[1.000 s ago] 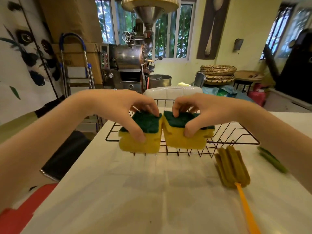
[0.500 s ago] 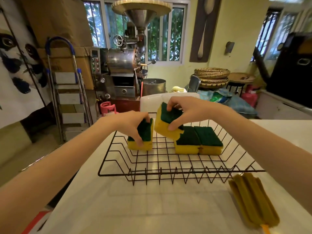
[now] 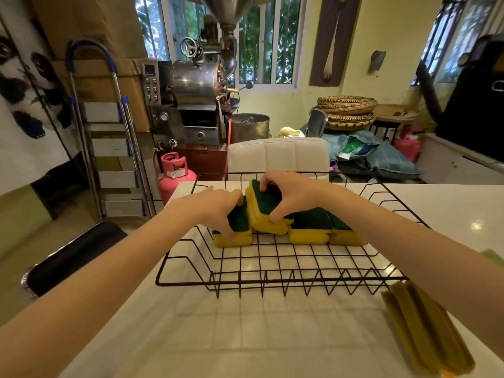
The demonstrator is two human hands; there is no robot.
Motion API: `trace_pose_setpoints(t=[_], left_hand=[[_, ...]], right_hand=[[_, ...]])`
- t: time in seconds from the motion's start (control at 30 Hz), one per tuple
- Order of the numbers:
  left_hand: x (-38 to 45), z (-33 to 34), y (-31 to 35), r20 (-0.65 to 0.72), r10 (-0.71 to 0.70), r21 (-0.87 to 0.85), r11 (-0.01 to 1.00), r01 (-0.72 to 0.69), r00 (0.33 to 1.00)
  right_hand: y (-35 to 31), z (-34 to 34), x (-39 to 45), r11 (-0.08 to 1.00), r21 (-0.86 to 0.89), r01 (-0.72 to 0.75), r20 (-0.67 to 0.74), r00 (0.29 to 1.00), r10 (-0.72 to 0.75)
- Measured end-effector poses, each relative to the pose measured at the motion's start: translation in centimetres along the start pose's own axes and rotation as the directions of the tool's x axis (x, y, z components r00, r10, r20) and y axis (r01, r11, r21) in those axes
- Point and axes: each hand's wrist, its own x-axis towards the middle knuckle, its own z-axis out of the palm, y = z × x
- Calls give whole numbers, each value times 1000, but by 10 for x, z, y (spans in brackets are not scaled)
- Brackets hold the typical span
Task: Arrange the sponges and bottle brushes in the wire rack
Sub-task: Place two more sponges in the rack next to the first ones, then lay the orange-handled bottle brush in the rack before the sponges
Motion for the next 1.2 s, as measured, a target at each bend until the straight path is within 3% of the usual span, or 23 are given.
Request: trace_pose_setpoints(t=[0.27,0.5,0.67,0.83,0.93,1.07,1.2], left_hand=[[1,-4,-8,27,-5,-105,994,8,1000],[4,-4,-8,34,20,-139,990,-15,999],[6,-3,-3,51,7,-105,995,-2,999],[4,-5,8,88,-39,-4,999,40,995],[-5,-17,22,141,-59,18,998,57,988],[-28,-39,63,113,38,-4,999,-38,993],[-52,-52,114,-107,259,-134,953,-272,960]], right_hand=[[5,11,3,990,-137,-16,71,997,26],[6,17,6,994,-112,1,107,994,11],[8,18,5,993,-120,-11,136,990,27],[5,13,-3,967,-256,12,153,988,28],[5,0,-20,984,-173,-41,139,988,66],[6,-22,-62,995,-41,-95,47,994,97],[8,-38,-116,992,68,-107,-89,990,113]])
